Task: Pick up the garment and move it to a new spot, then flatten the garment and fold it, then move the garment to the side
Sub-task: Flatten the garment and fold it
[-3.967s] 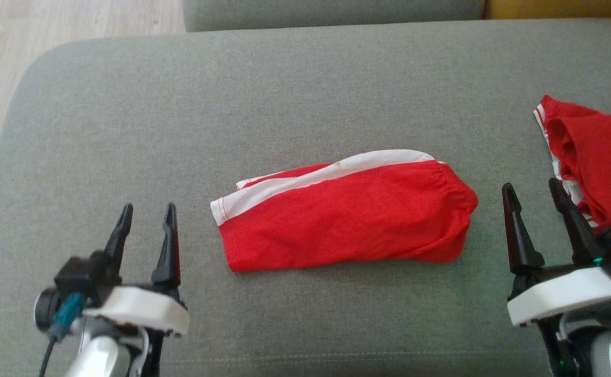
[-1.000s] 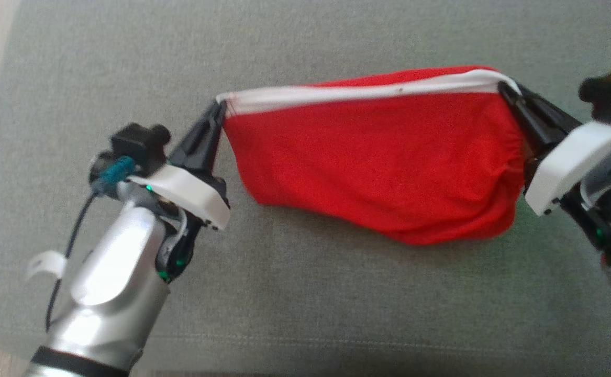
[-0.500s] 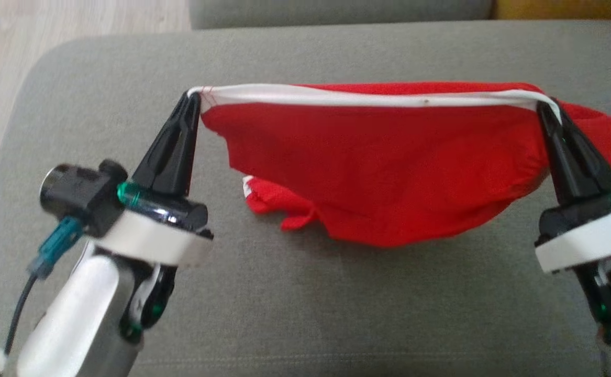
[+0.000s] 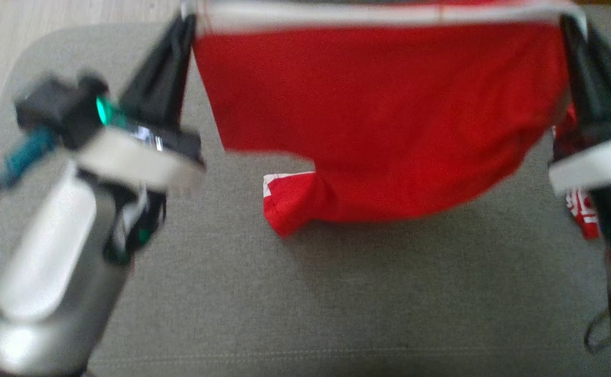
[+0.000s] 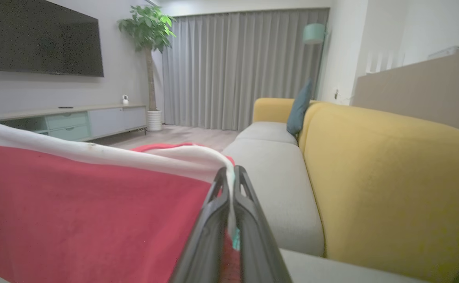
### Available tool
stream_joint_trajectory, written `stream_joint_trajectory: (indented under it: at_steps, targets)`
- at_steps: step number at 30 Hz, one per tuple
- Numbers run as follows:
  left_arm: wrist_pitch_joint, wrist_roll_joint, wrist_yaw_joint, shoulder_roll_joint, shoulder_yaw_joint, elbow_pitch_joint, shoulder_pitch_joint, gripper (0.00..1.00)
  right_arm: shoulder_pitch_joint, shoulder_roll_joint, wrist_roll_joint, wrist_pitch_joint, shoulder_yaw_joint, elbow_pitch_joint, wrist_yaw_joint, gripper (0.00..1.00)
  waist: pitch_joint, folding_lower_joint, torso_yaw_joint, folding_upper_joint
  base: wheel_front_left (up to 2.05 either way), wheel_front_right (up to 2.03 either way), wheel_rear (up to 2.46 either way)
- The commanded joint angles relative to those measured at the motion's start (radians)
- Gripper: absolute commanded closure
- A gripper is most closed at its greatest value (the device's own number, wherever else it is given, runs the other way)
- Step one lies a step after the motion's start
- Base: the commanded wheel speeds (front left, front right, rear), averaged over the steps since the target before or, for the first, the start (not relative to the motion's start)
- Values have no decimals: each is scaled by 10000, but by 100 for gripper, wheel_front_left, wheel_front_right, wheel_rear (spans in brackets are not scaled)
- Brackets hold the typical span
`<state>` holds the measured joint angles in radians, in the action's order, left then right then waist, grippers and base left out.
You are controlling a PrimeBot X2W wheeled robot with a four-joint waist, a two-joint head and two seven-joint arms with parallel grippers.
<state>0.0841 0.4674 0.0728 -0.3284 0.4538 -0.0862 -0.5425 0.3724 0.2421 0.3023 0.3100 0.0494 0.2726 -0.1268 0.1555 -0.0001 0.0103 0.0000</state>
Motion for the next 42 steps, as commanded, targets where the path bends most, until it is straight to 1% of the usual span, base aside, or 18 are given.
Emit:
stream_joint_trajectory:
  at_steps: [1,5,6,9,12,16,18,20,24,27,30,33,37,42]
  targets:
    - [118,76,-146,-83,-576,322,-1130,100,949,208,173,-184,243,-135,-39,100,184,1,87,0,0,0,0]
    - [601,315,-547,434,-821,2556,-3031,100,3088,110,501,-807,676,-2031,-39,100,530,1,88,0,0,0,0]
    - [601,315,-547,434,-821,2556,-3031,100,3088,110,501,-807,676,-2031,-39,100,530,1,88,0,0,0,0]
    - [1075,335,-817,757,-964,4183,-4503,100,4702,-98,631,-1450,1024,-3618,-39,100,818,1,89,0,0,0,0]
    - [1462,237,-1074,968,-1089,5903,-5885,100,6190,-418,713,-2317,1419,-5375,-39,100,961,1,17,0,0,0,0]
    - [1727,105,-1266,1276,-1321,7785,-7267,100,7812,-1018,797,-3706,1850,-7654,-39,100,1135,1,-129,0,0,0,0]
    - [1762,66,-1334,1465,-1444,8484,-7619,100,8367,-1242,823,-4343,2072,-8788,-39,100,1229,1,-162,0,0,0,0]
    - [1770,-81,-1400,1620,-1543,8886,-7762,100,8788,-1425,814,-4843,2439,-9810,-39,100,1424,1,-177,0,0,0,0]
    - [1773,-277,-1516,1960,-1842,9474,-7409,100,9050,-1702,1162,-5327,3219,-11536,-39,100,1895,1,-147,0,0,0,0]
    - [1774,-368,-1663,2199,-1972,9929,-6840,100,8866,-1799,1393,-5542,3634,-12449,-39,100,2194,1,-84,0,0,0,0]
    - [1775,-483,-1758,2341,-2110,10275,-6251,100,8579,-1845,1542,-5662,3997,-12919,-39,100,2442,1,-56,0,0,0,0]
    - [1775,-679,-1820,2412,-2259,10291,-5640,100,8179,-1868,1732,-5706,4082,-12884,-39,100,2563,1,-70,0,0,0,0]
    - [1776,-1094,-1865,2506,-2433,9618,-4497,100,6974,-1762,1760,-5713,3786,-11813,-39,100,2468,1,-29,0,0,0,0]
    - [1776,-1579,-1925,2615,-2622,8100,-2451,100,4562,-1484,1415,-5715,3475,-10262,-39,100,2051,1,63,0,0,0,0]
